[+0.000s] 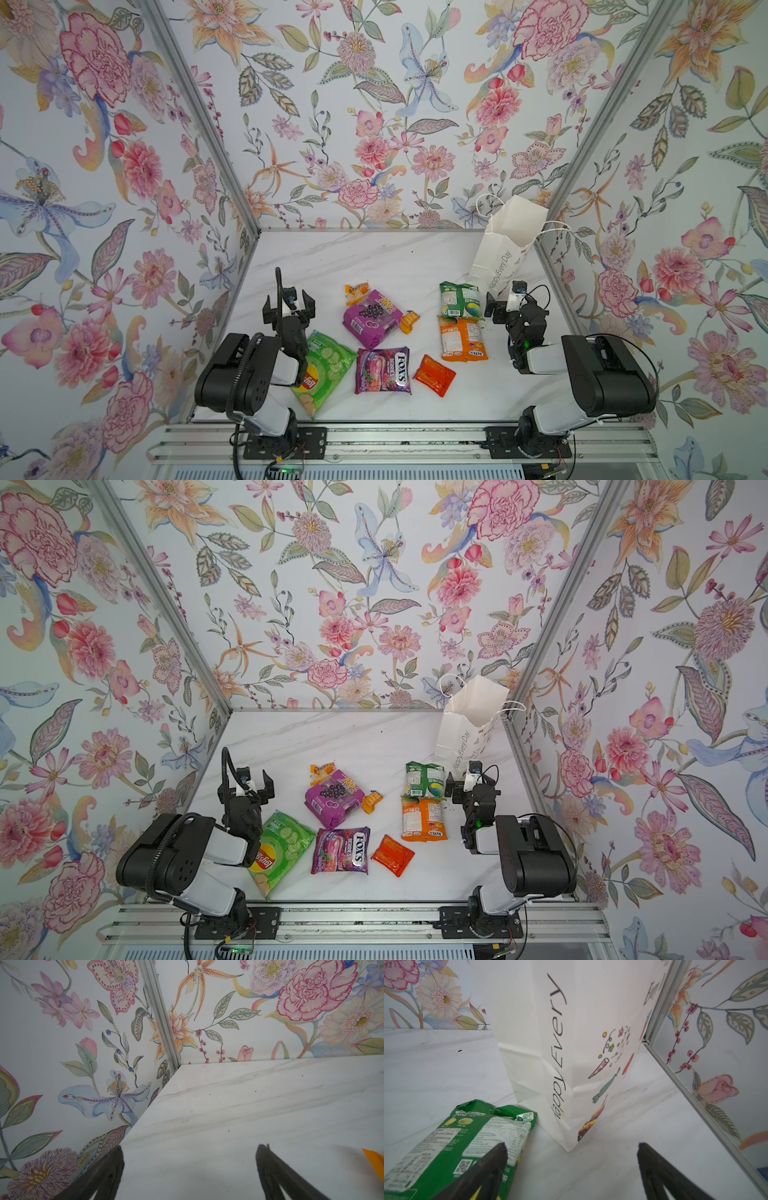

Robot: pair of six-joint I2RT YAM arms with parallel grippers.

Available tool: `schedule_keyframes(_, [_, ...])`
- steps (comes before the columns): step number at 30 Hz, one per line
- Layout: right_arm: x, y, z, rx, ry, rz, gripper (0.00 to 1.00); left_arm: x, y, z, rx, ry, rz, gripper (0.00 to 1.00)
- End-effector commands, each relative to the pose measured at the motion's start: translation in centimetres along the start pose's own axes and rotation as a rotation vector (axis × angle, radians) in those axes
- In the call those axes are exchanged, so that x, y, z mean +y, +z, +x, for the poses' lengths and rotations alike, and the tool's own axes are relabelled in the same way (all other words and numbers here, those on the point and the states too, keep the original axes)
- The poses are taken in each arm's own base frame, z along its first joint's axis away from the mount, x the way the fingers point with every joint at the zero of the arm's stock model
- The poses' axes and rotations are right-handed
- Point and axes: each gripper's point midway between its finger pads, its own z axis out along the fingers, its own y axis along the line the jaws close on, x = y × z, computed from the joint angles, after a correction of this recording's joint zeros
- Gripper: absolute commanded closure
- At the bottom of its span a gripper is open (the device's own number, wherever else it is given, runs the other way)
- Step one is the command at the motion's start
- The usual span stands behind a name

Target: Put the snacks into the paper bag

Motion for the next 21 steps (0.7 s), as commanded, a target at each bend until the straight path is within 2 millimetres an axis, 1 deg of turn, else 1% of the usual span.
schedule_keyframes(1, [0.0, 0.0, -0.3, -0.009, 0.000, -0.007, 0.01, 0.1, 0.1, -0.6, -0.025, -0.016, -0.004, 0.01])
schedule_keyframes(10, [-0.1, 0.1, -0.3, -0.010, 0.001, -0.007, 0.01, 0.2, 0.0, -0.6, -0.027, -0.016, -0.005, 0.01])
schedule_keyframes(13, [-0.1, 0.0, -0.3, -0.011, -0.001, -0.005, 0.01, -0.9, -0.3, -1.7, -0.070, 0.000, 0.066, 0.01])
schedule_keyframes(14, [0.1, 0.0, -0.4, -0.012, -0.008, -0.005, 0.01, -0.9, -1.1, -1.5, -0.070, 0.008, 0.081, 0.01])
schedule_keyframes(17, [0.3, -0.4, -1.4, -0.014, -0.038, 0.014, 0.01, -0.1, -2.0, -2.7, -0.092, 0.001, 0.062, 0.01])
schedule_keyframes(19, [0.6, -0.9, -2.2, -0.001, -0.067, 0.040, 0.01, -0.1, -2.1, -3.6, -0.083, 0.011, 0.069, 0.01])
schedule_keyframes(21, [1.2, -1.7, -3.2, -0.012, -0.078, 0.028, 0.01, -0.1, -2.4, -4.5, -0.072, 0.012, 0.079, 0.01])
